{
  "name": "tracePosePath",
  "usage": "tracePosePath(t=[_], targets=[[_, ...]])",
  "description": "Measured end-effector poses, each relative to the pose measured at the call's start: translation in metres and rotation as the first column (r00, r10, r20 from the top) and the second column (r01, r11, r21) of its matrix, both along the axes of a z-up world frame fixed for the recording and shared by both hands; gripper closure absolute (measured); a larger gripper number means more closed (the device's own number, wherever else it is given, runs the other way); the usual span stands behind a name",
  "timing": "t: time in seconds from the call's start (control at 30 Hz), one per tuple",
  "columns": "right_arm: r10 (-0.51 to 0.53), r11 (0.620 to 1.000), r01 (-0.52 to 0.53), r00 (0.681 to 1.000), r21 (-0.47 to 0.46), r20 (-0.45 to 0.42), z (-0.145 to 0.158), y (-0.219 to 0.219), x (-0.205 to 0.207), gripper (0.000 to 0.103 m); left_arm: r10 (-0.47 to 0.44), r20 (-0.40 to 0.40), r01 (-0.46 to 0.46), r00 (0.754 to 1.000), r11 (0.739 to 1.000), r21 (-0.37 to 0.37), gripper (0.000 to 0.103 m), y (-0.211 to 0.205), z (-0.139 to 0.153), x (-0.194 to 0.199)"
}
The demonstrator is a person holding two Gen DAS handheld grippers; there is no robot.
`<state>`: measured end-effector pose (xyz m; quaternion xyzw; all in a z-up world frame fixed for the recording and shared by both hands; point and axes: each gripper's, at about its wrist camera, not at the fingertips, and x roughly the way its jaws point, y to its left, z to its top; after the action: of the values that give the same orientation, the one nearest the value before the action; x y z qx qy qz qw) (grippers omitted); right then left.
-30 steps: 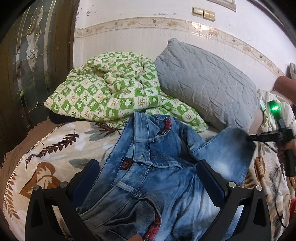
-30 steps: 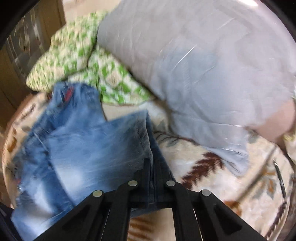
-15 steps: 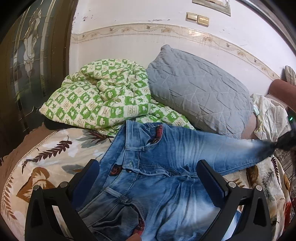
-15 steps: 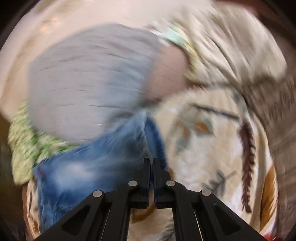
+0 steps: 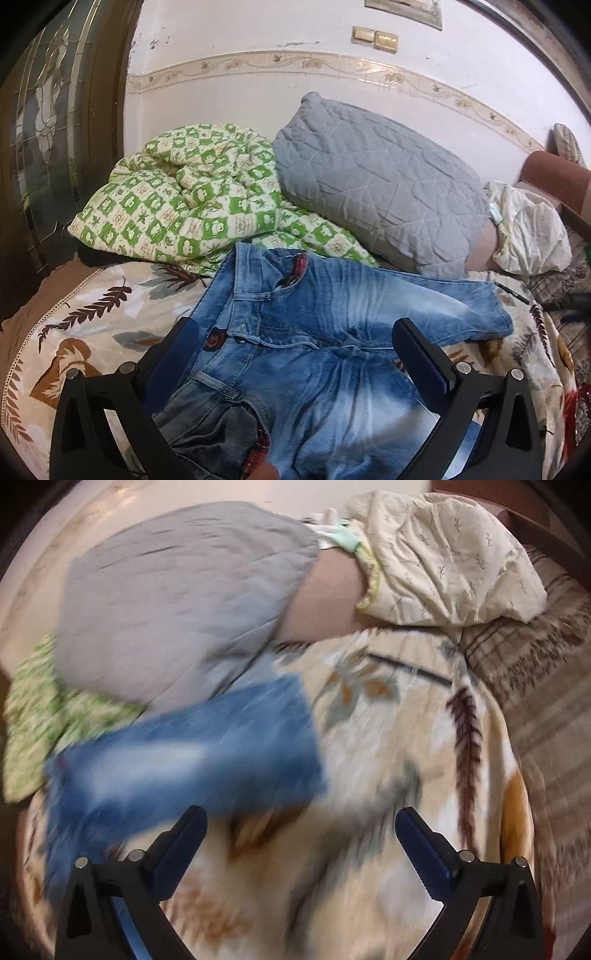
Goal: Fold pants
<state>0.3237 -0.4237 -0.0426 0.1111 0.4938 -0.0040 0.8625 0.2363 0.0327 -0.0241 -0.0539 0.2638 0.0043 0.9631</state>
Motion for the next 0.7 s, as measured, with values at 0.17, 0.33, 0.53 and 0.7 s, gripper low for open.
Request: tracePosePath(t=[0.17, 0.33, 0.53, 0.7], targets=[[0.143, 0.983, -0.129, 0.984, 0.129, -0.108, -0.030, 0.050, -0.103, 0.000, -0.045, 0.003, 0.045, 0.999, 0.999, 0.002, 0.000, -0.008, -0.003, -0.014], [0.262, 0.961, -0.248, 0.958, 0.124, -0.116, -0.066, 0.085, -0.147, 0.021, -0.138, 0.003, 0.138, 0.990, 0.990, -0.004, 0.000, -0.023, -0.008, -0.032], [0.399, 0.912, -0.404, 0.914, -0.078, -0.066, -0.086, 0.118, -0.157, 0.030, -0.170, 0.027, 0.170, 0.985, 0.985, -0.011, 0.000, -0.025, -0.011, -0.055], [0.474, 0.874, -0.481, 0.876, -0.068, -0.093, -0.097, 0.135, -0.149, 0.040, -0.163, 0.039, 0.164, 0.986, 0.986, -0.013, 0.000, -0.017, -0.010, -0.059]])
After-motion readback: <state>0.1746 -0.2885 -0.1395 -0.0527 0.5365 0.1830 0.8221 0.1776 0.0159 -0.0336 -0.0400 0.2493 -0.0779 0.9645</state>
